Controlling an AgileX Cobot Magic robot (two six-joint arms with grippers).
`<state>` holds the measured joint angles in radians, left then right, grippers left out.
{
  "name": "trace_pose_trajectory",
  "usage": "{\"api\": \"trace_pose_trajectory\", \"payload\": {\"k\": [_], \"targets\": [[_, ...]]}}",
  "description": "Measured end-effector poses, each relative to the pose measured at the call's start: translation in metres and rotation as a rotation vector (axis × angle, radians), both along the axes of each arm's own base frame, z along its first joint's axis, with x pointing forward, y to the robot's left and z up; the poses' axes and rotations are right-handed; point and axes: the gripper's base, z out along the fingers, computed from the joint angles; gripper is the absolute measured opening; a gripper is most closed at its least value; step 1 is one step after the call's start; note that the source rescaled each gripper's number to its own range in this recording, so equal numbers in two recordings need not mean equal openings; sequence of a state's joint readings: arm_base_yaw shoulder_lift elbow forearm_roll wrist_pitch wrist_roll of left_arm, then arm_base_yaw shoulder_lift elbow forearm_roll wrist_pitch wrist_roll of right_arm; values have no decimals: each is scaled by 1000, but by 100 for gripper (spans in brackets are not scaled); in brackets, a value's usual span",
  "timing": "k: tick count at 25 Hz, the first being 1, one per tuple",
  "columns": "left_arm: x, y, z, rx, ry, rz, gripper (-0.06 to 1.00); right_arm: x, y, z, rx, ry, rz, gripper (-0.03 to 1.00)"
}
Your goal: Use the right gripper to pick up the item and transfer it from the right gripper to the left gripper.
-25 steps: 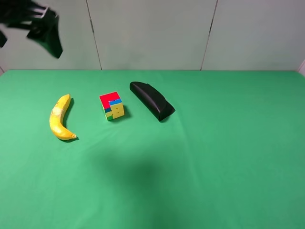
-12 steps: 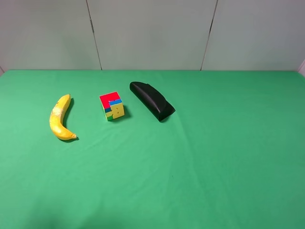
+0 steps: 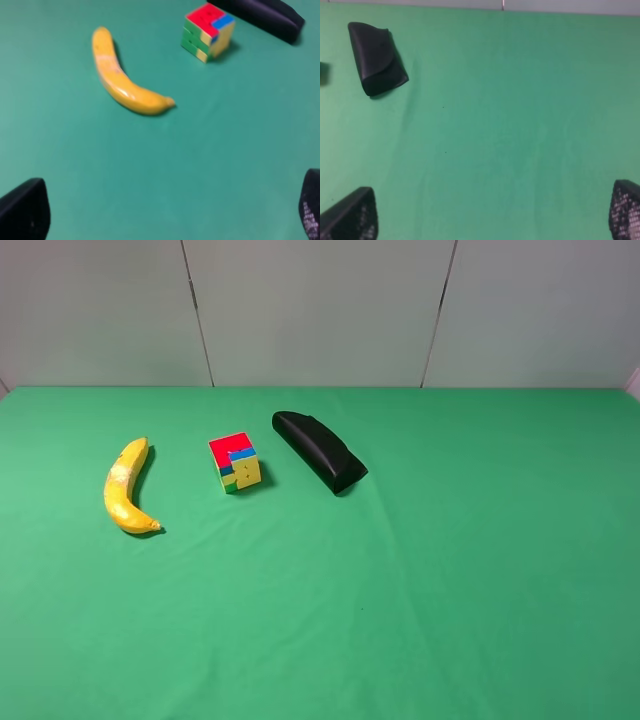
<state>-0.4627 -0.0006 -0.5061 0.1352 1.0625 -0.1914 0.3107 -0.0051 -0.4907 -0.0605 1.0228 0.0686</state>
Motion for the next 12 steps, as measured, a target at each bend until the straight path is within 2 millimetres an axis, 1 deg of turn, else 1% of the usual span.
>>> {"api": "trace_pose_trajectory", "payload": {"k": [5, 12], "targets": [[-2, -3, -3, -11, 12, -39, 100, 0, 0, 0, 0, 0, 0, 100], [-2, -3, -3, -7, 10, -32, 100, 0, 0, 0, 0, 0, 0, 100]]}}
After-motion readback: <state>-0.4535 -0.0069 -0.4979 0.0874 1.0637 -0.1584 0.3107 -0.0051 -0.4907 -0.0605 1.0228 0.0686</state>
